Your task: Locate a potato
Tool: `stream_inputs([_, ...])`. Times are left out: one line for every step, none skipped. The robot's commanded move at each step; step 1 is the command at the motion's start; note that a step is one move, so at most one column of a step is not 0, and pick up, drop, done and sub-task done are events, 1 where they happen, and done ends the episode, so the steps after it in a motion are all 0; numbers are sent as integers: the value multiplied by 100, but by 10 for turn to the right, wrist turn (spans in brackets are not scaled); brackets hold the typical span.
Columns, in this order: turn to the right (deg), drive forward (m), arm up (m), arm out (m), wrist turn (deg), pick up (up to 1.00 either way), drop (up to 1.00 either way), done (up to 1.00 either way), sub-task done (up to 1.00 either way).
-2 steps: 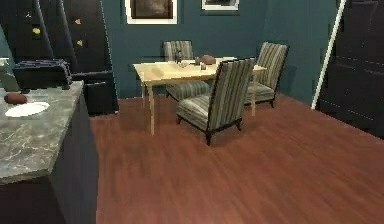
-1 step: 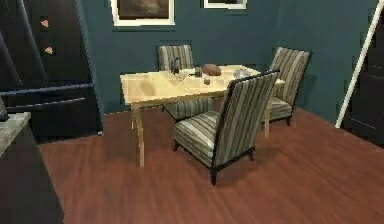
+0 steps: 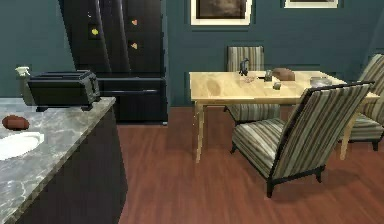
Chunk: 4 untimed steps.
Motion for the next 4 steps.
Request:
stream_inputs([0, 50, 0, 0, 0, 0, 0, 0, 0])
stream_inputs([-450, 0, 0, 0, 0, 0, 0, 0, 0])
stream_inputs([-180, 0, 0, 0, 0, 0, 0, 0, 0])
stream_inputs([0, 0, 0, 0, 0, 0, 0, 100, 0])
